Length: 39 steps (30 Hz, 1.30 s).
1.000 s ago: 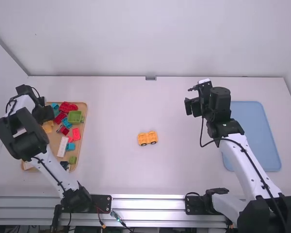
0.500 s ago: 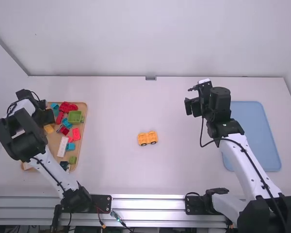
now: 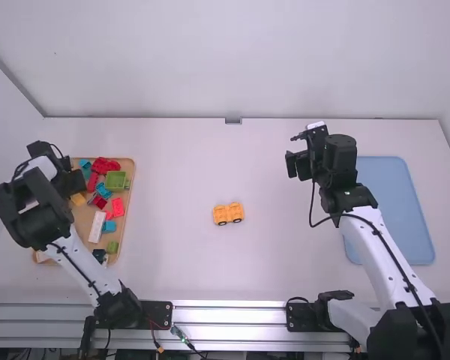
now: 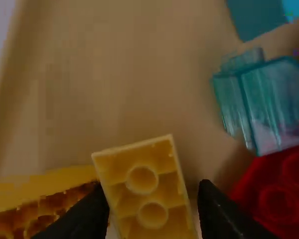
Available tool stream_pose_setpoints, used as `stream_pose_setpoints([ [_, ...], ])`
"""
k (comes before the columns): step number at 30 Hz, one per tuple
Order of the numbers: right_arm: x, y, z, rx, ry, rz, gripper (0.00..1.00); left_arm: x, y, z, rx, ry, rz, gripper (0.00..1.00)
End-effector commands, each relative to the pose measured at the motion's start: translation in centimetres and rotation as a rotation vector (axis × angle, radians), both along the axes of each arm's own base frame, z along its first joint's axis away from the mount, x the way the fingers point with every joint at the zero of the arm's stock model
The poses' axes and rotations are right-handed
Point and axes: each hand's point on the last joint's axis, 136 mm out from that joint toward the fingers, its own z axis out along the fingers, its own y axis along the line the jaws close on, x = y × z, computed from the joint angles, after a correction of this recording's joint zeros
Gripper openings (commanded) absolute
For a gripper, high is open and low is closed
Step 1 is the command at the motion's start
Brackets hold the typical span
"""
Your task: Assemble lego blocks to make yellow taxi
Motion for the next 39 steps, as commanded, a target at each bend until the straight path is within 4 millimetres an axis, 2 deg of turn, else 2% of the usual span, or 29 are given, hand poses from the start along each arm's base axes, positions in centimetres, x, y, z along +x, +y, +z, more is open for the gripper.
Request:
stream_pose_setpoints([
  [1,0.6,0.0,1.7,0.013,-0.036,-0.002,0.99,-0.6,-0.9,-1.3,-0.038,0.009,0.048,0.48],
  [6,0.6,0.0,1.5,0.011,-0.03,-0.003,0.99,-0.5,-0.6,-1.9,-0.036,-0.027,0.129,0.38],
  [9,0.5,0.0,1.5,0.011,-0.029,-0.003,0.99,-0.4,-0.5,-2.1,-0.036,-0.039,0.157,0.37],
  [11,0.5,0.0,1.5,0.012,-0.03,-0.001,0.99,-0.2,-0.5,-2.0,-0.038,-0.047,0.175,0.3],
  [13,0.5,0.0,1.5,0.012,-0.029,-0.001,0.99,-0.2,-0.3,-1.8,-0.041,-0.052,0.196,0.27],
  [16,0.5,0.0,1.5,0.012,-0.029,-0.001,0.99,0.3,-0.1,-1.1,-0.043,-0.061,0.206,0.13],
  [17,0.5,0.1,1.5,0.012,-0.029,0.0,0.99,0.3,-0.1,-1.0,-0.044,-0.063,0.213,0.13],
  [19,0.5,0.1,1.5,0.012,-0.03,-0.001,0.99,0.7,0.3,-0.1,-0.047,-0.071,0.242,0.06],
  [31,0.5,0.0,1.5,0.013,-0.029,-0.001,0.99,2.6,-0.1,3.7,-0.075,-0.084,0.219,0.02],
  [39,0.5,0.3,1.6,0.014,-0.03,0.005,0.99,4.3,-1.5,6.4,-0.076,-0.086,0.175,0.02],
])
